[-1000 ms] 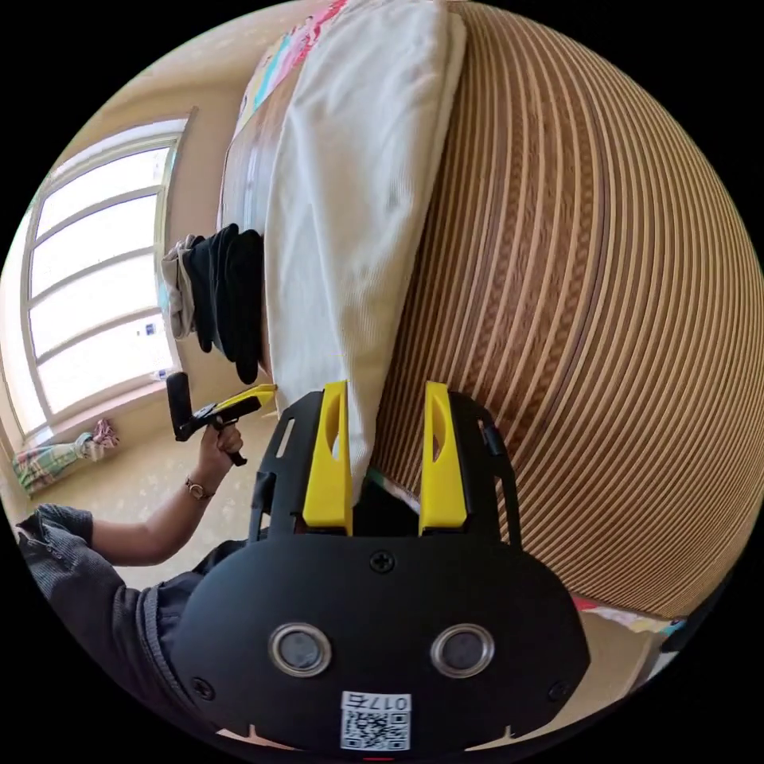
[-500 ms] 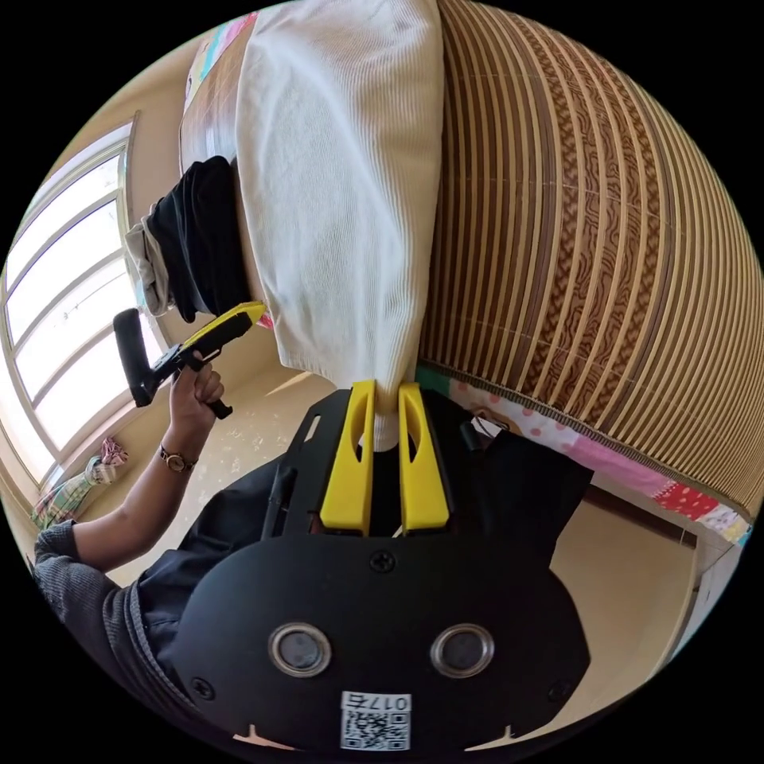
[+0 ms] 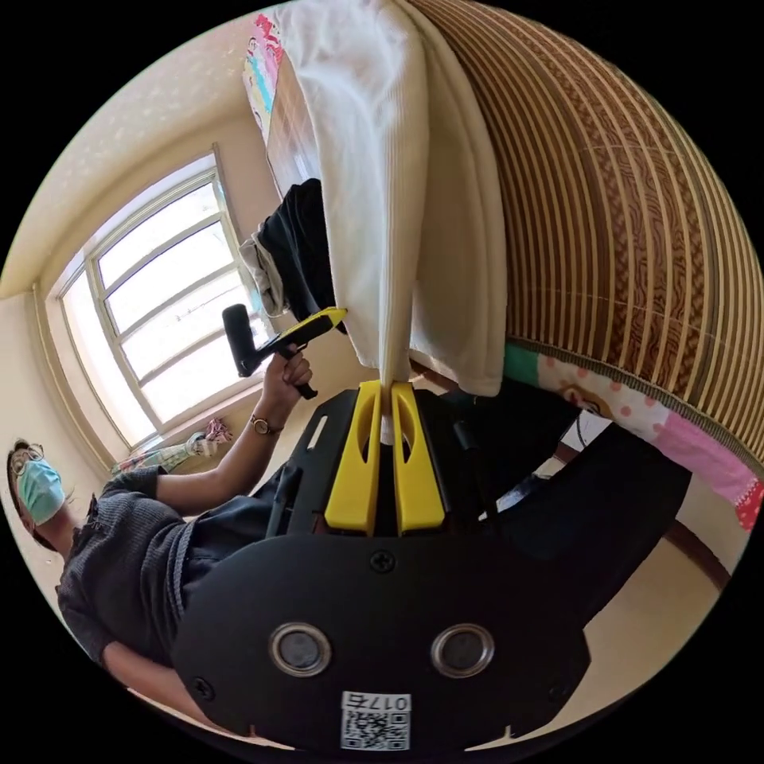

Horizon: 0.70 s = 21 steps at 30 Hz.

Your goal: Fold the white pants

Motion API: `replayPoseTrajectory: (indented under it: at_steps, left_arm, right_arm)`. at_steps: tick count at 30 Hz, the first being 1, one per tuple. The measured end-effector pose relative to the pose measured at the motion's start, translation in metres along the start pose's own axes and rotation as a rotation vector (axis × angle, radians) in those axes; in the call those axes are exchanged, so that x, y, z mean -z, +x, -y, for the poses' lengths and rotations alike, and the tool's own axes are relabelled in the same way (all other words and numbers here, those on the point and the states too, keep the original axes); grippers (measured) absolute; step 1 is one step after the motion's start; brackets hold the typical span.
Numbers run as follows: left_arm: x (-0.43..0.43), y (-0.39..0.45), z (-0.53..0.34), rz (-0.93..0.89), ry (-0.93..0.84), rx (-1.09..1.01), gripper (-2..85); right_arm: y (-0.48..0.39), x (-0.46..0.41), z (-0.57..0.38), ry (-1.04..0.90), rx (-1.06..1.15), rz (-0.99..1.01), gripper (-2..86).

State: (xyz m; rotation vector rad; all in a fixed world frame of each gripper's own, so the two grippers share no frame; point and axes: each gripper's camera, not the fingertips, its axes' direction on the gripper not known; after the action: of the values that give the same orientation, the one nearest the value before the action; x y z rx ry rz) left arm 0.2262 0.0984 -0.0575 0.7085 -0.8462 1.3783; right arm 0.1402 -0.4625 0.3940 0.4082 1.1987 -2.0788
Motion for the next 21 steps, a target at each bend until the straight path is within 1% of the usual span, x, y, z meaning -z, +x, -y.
replayPoseTrajectory:
  at_steps: [2, 4, 6, 8, 10, 12, 14, 16, 18, 20, 21]
  left_arm:
    - [0.014, -0.01, -0.01, 0.022, 0.034, 0.047, 0.4]
    - [0.011, -0.022, -0.012, 0.005, 0.045, 0.114, 0.8]
    - [-0.012, -0.035, -0.001, -0.07, -0.011, 0.218, 2.0]
    - [-0.021, -0.039, 0.008, -0.031, -0.031, 0.268, 4.0]
    - [-0.018, -0.038, 0.015, -0.026, 0.016, 0.276, 6.5]
    - [-0.011, -0.037, 0.027, -0.044, 0.08, 0.249, 8.7]
    - [-0.011, -0.037, 0.04, -0.039, 0.104, 0.233, 9.3]
    - [-0.018, -0.039, 0.054, -0.06, 0.09, 0.207, 9.6]
    - [-0.039, -0.042, 0.068, -0.086, 0.01, 0.194, 9.0]
    - [-0.047, -0.04, 0.069, -0.136, 0.001, 0.192, 7.7]
    - [-0.05, -0.038, 0.067, -0.147, -0.006, 0.22, 6.6]
  right_arm:
    - [0.005, -0.011, 0.005, -0.03, -0.08, -0.142, 3.6]
    - [0.011, -0.018, 0.015, -0.05, -0.105, -0.192, 4.2]
    - [0.017, -0.016, 0.025, -0.058, -0.172, -0.233, 5.4]
    - [0.006, 0.0, 0.031, -0.006, -0.176, -0.31, 9.0]
    - [-0.005, 0.016, 0.033, 0.06, -0.152, -0.344, 11.2]
    - [-0.012, 0.033, 0.038, 0.126, -0.124, -0.321, 12.0]
    - [-0.011, 0.052, 0.055, 0.192, -0.095, -0.279, 12.5]
    - [-0.006, 0.055, 0.073, 0.183, -0.079, -0.248, 12.6]
    - [0.001, 0.046, 0.092, 0.113, -0.071, -0.242, 12.0]
    - [-0.005, 0.042, 0.102, 0.063, -0.041, -0.398, 8.6]
    - [-0.007, 0.042, 0.103, 0.051, -0.021, -0.407, 7.4]
